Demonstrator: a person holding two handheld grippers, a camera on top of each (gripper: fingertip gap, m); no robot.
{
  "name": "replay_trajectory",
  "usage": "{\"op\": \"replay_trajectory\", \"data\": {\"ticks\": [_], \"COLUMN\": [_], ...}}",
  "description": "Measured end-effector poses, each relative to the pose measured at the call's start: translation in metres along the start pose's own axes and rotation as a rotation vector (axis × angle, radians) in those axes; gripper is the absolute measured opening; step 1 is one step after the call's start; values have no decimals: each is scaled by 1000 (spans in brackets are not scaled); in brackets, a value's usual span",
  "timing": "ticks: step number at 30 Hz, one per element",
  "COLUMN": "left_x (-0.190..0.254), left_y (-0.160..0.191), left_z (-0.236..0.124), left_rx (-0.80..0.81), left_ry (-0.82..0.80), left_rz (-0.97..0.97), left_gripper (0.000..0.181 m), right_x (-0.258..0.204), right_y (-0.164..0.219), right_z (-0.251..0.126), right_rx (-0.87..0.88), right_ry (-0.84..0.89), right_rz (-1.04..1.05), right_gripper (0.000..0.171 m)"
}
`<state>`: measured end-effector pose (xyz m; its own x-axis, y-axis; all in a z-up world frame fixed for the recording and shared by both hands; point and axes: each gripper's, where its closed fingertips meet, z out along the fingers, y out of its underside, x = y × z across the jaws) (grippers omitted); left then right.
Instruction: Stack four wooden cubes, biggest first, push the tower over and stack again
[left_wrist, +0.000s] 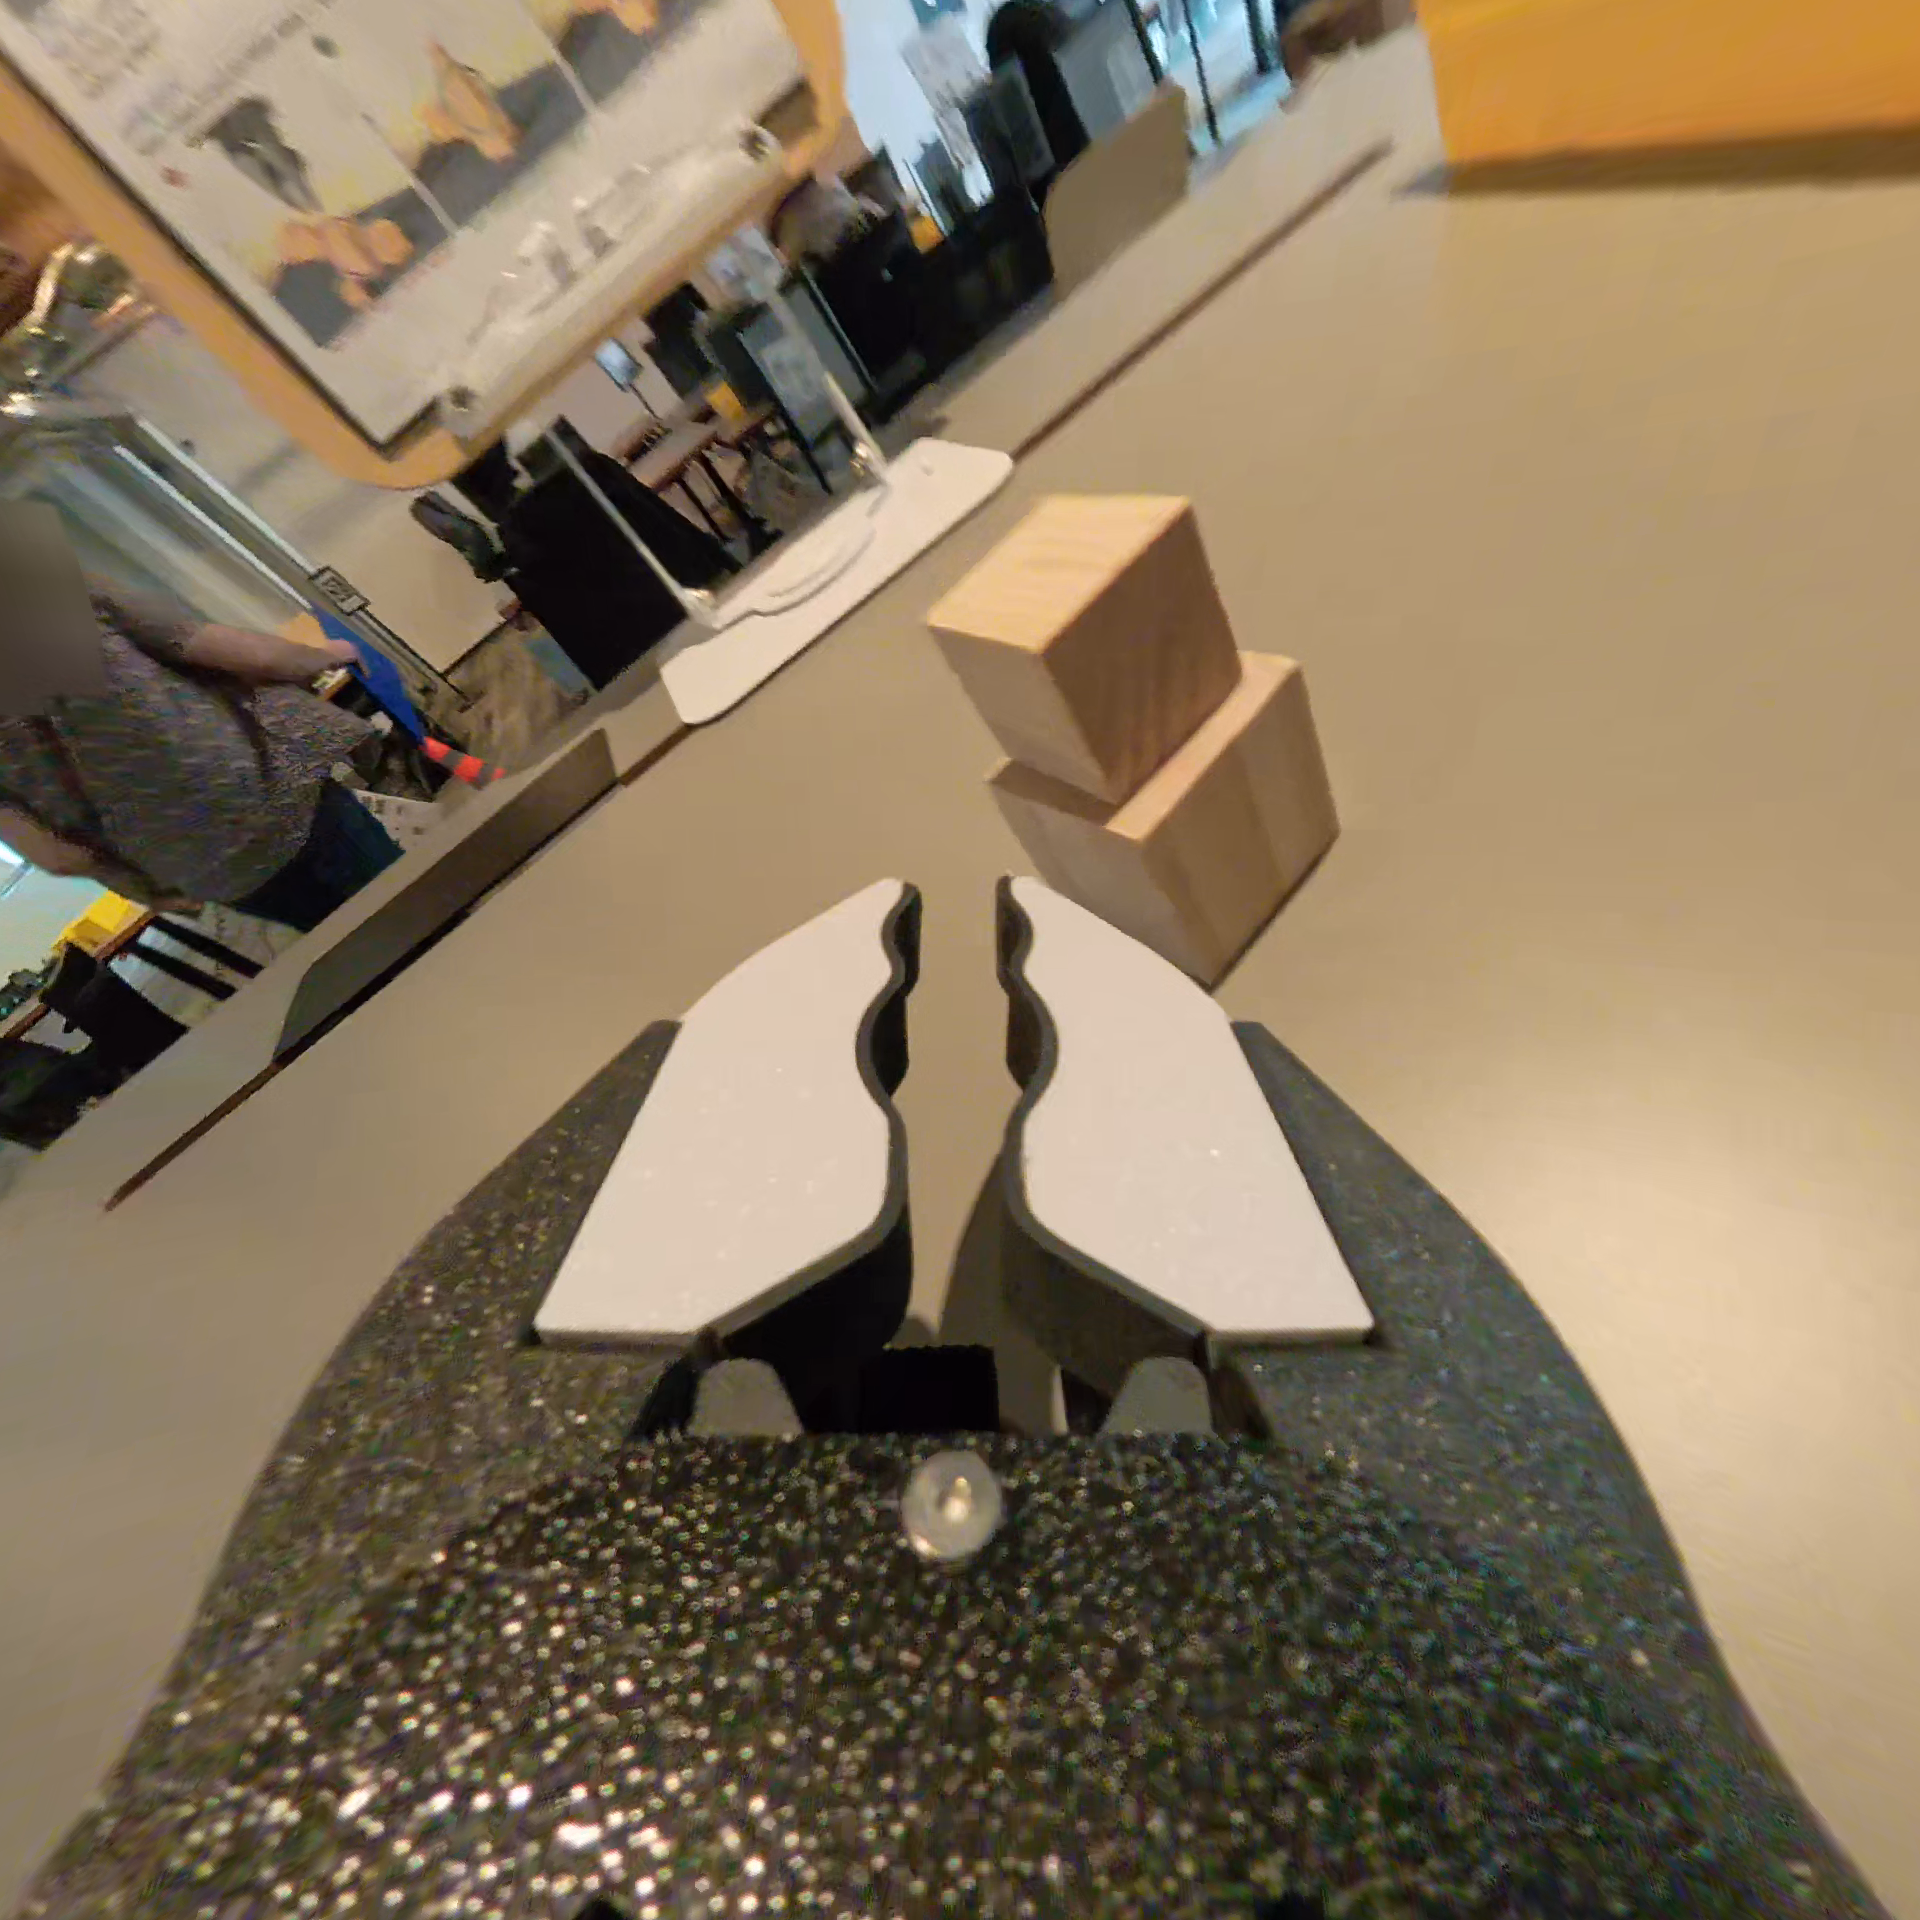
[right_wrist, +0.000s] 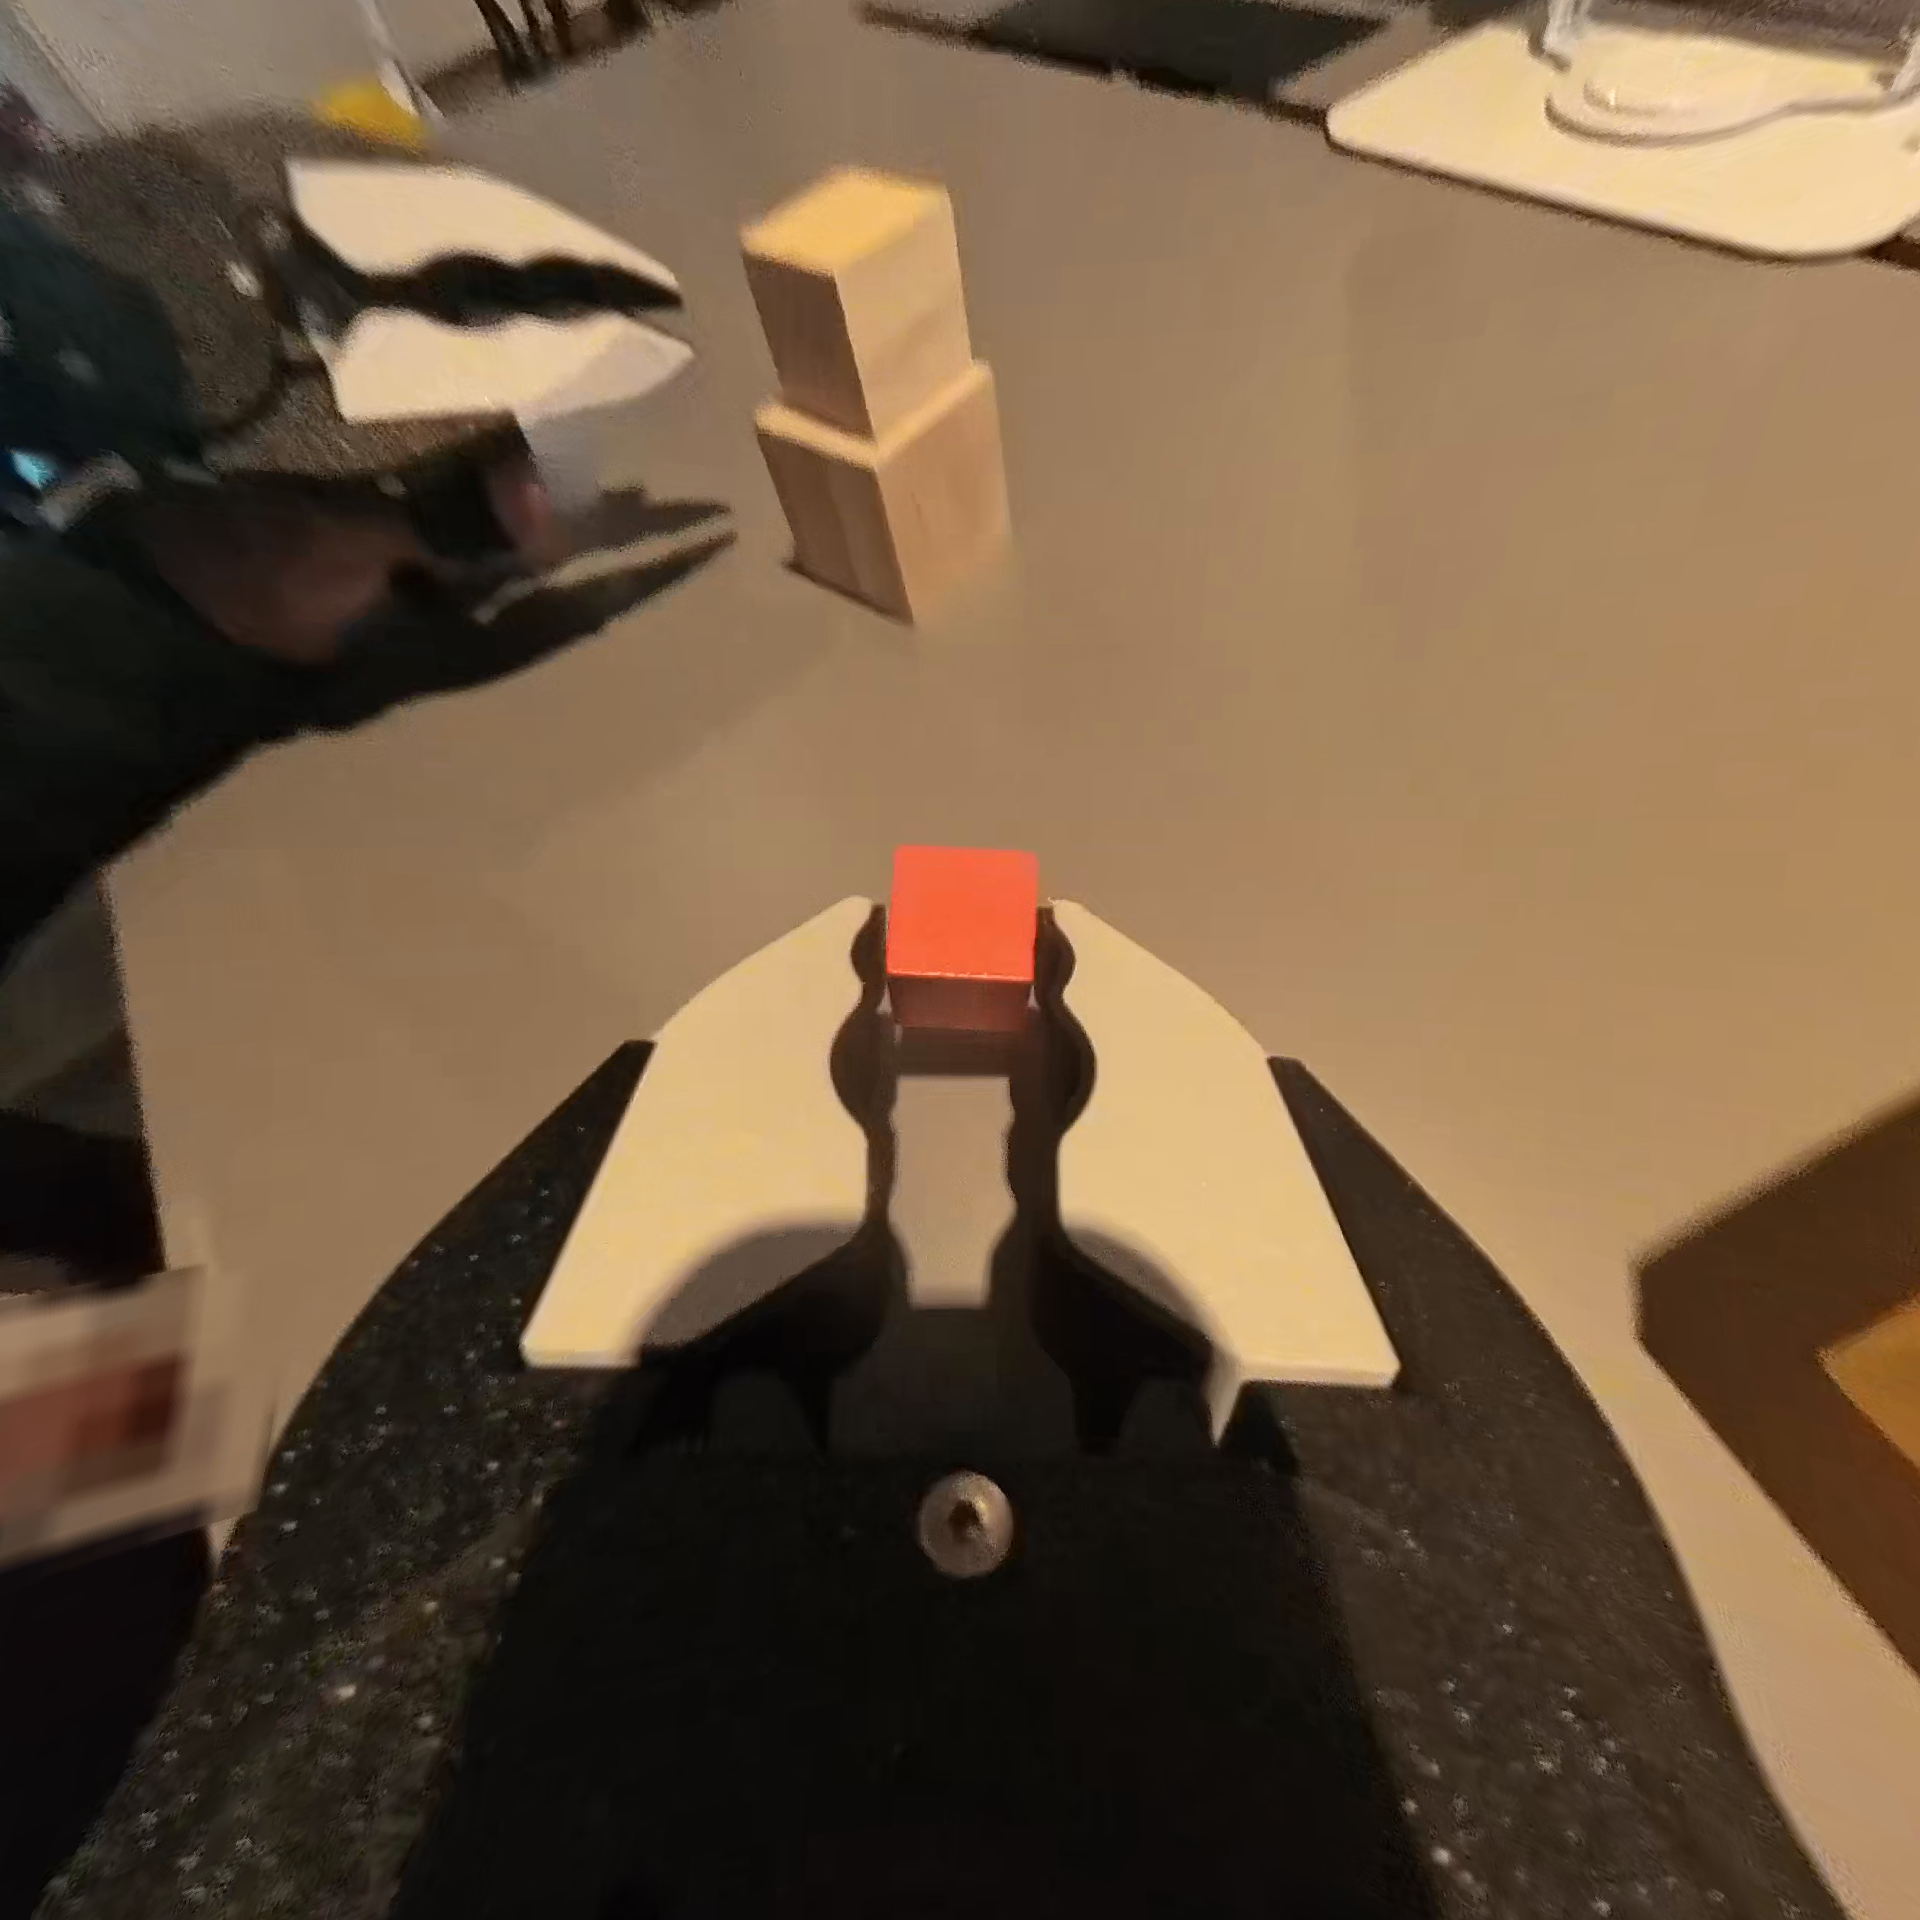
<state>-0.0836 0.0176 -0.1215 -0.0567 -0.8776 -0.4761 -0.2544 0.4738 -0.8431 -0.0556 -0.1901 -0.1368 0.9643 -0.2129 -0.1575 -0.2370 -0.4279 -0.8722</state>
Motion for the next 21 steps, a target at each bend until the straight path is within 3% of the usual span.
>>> {"op": "replay_trajectory", "data": {"ticks": [4,10,14,21], "left_x": [-12,-14,-26,-46], "left_y": [-5,-3,4,12], "left_z": [-7,-10,-14,-17], "left_rx": [66,121,154,191], "left_ry": [-13,58,82,97], "left_rz": [-79,-20,20,21], "left_gripper": [13,13,12,10], "right_x": [-23,-60,-51,-44], "right_y": [-40,-111,-151,-151], "right_z": [21,48,69,99], "right_rx": [54,99,88,12], "right_ry": [-84,-382,-507,-639], "right_rz": [-101,-450,-508,-514], "right_gripper": [27,27,27,27]}}
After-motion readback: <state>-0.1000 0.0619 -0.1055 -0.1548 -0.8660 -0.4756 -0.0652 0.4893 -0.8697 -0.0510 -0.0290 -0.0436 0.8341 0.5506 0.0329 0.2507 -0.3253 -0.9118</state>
